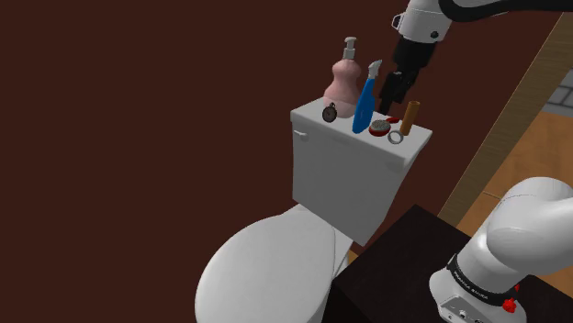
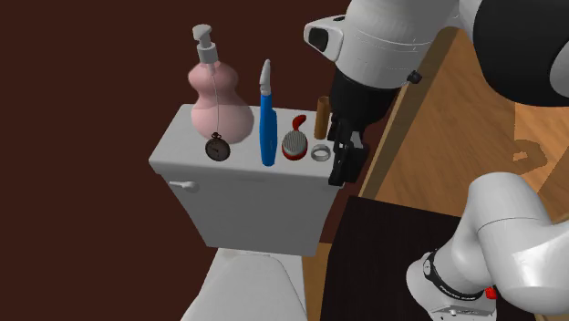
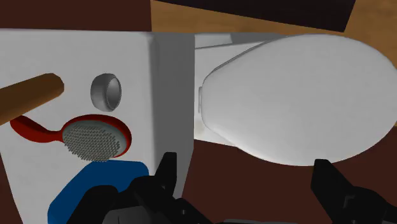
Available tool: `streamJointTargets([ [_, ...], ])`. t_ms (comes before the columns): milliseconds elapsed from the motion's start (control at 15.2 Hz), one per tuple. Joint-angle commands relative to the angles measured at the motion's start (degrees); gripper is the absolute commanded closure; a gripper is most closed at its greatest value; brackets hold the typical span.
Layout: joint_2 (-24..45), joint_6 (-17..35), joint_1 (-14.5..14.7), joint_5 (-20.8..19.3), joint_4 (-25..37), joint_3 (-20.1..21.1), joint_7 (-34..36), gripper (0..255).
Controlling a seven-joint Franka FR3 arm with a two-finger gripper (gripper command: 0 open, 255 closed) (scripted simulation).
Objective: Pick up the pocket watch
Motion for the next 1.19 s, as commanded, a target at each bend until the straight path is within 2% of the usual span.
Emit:
streamJointTargets([
  [0, 0.0, 0.0, 0.0, 0.0, 0.0, 0.0, 0.0, 0],
  [528, 16.1, 10.4, -6.5, -0.9, 6.4, 7.7, 22.6, 0],
  [1122, 35.7, 14.9, -12.6, -8.0, 20.1, 11.9, 48.0, 0],
])
